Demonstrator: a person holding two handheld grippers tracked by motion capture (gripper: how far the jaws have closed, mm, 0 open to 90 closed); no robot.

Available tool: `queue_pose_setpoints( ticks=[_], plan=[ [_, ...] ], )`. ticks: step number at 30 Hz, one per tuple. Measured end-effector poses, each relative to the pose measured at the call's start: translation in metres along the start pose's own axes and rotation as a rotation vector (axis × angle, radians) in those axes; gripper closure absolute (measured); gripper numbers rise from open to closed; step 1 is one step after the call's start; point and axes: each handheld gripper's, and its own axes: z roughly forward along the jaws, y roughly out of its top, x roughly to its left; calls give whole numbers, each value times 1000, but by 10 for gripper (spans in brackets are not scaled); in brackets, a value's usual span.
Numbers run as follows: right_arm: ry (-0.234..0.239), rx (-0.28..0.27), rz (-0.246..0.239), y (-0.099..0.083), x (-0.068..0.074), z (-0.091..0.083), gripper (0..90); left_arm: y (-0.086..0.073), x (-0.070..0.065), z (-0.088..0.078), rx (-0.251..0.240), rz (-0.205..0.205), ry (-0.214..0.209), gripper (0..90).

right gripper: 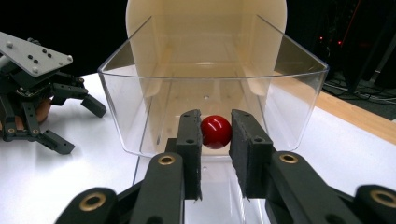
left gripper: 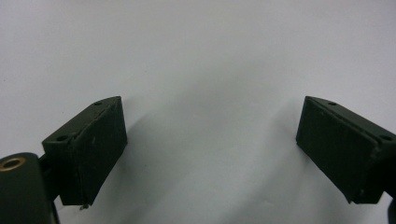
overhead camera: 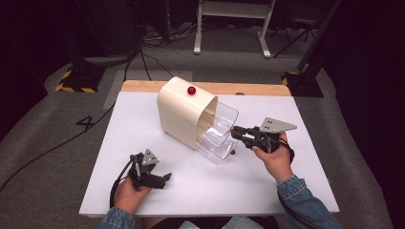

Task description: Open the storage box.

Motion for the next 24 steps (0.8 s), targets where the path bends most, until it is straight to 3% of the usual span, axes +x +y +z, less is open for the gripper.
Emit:
queue_pose_setpoints(
  ticks=[7,14,24],
  plan=[
    [27,8,41,-10,-5,0,737,0,0,0,-1,-1,1,89],
    [25,19,55,-16,-6,-4,649,0,-1,0,-1,-1,2,89],
    [-15,49,52,-21,-7,-29,521,0,-1,0,-2,0,2,89]
  ],
)
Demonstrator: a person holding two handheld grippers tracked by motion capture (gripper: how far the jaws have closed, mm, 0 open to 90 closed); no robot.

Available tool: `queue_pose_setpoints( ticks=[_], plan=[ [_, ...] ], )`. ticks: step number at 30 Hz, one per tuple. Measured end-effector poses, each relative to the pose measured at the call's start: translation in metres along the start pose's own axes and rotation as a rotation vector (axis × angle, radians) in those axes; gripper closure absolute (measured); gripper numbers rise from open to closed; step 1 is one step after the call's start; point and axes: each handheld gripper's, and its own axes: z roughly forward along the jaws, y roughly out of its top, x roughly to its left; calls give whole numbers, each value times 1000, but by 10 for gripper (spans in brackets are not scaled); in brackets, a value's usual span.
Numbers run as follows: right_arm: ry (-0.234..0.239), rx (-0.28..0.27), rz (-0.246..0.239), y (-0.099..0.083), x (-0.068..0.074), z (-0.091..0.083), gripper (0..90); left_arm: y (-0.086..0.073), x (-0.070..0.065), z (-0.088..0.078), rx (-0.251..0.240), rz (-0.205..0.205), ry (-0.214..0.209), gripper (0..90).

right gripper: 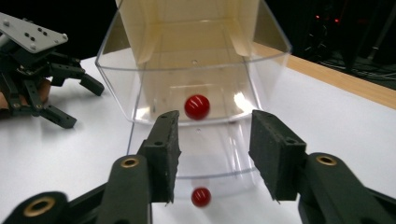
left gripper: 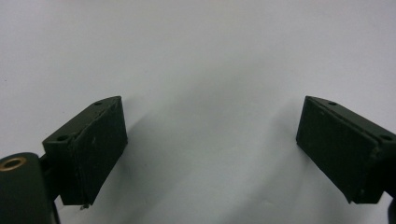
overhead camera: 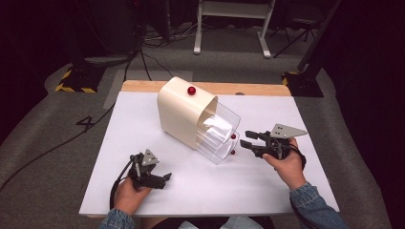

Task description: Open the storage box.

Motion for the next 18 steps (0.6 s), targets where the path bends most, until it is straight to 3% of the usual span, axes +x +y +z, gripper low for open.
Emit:
queue_pose_setpoints(
  ticks=[5,11,18],
  plan=[
    [-26,37,4,-10,-3,-16,446,0,-1,0,0,2,6,90],
    [-65,83,28,-31,-8,-37,420,0,-1,0,-1,6,9,93],
    [-104,131,103,-64,-17,-59,407,0,0,0,1,0,1,91]
  ],
)
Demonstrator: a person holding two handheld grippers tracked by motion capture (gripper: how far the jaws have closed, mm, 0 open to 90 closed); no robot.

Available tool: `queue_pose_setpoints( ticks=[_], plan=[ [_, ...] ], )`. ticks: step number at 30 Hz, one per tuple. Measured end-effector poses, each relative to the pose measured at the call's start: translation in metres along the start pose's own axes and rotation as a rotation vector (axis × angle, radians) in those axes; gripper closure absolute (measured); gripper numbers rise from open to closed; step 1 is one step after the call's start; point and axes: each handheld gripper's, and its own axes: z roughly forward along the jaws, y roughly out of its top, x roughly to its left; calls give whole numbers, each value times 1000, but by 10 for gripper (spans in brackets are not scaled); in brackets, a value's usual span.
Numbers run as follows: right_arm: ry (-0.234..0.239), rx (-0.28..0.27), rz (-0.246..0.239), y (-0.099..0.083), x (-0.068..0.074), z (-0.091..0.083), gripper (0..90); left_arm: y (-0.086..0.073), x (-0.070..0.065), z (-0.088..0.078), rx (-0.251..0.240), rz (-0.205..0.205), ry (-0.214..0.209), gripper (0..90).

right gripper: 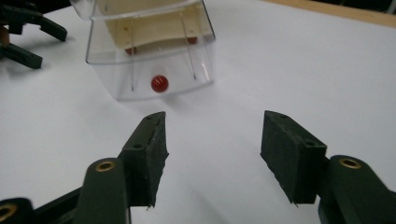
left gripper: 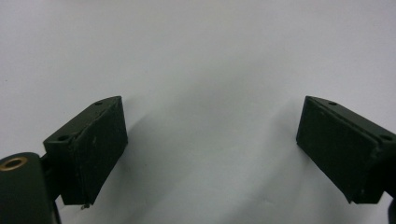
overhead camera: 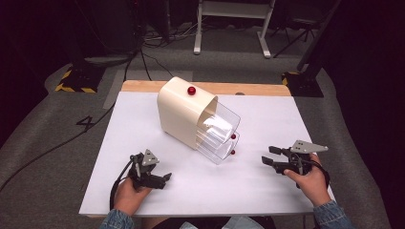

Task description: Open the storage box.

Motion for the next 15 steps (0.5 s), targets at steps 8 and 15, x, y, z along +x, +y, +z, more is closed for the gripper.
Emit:
queue_pose_setpoints(
  ticks=[8,15],
  plan=[
    [-43,96,43,-27,-10,-7,400,0,0,0,-1,1,-1,90],
    [-42,140,47,-38,-10,-9,368,0,0,0,-1,1,-1,90]
  ],
)
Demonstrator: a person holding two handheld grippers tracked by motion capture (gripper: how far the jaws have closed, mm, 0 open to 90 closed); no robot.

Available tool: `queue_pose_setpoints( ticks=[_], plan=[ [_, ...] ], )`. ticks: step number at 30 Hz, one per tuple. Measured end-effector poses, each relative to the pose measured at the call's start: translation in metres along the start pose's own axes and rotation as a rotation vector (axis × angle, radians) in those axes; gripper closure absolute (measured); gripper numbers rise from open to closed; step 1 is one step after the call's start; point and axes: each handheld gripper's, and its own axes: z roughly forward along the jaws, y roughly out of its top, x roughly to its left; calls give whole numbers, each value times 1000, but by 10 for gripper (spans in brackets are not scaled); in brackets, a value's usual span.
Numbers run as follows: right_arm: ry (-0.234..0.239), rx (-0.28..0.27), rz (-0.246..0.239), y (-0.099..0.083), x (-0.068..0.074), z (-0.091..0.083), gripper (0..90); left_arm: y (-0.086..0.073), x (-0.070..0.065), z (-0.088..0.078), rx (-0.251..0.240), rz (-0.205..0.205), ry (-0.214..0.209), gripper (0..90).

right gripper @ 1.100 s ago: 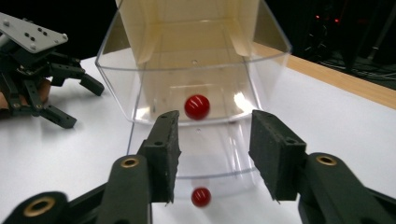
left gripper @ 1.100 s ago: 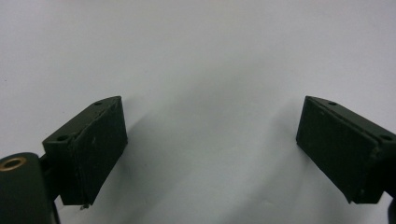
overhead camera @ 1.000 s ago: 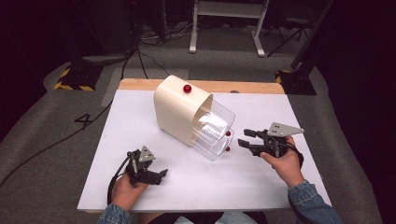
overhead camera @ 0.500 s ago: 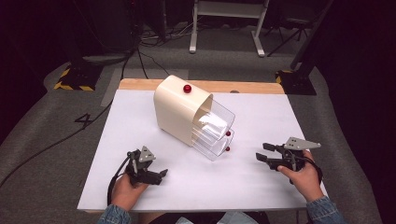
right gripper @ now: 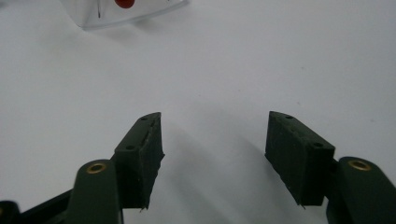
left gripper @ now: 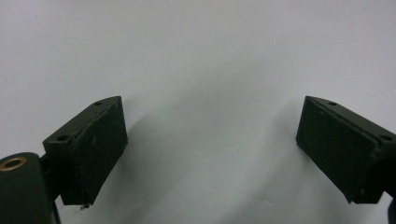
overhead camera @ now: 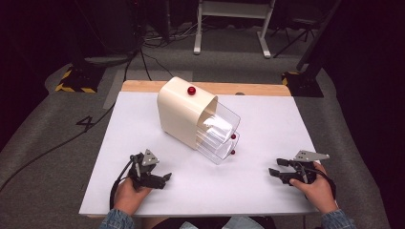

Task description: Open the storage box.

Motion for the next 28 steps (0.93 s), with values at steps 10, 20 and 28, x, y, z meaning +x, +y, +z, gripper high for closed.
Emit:
queue_pose_setpoints(
  ticks=[10,20,28],
  plan=[
    [-42,99,-135,1,14,10,167,0,0,0,0,1,-1,90],
    [-42,92,-129,0,15,10,162,0,-1,0,0,2,9,90],
    [-43,92,-131,0,15,10,163,0,0,0,3,3,3,90]
  ],
)
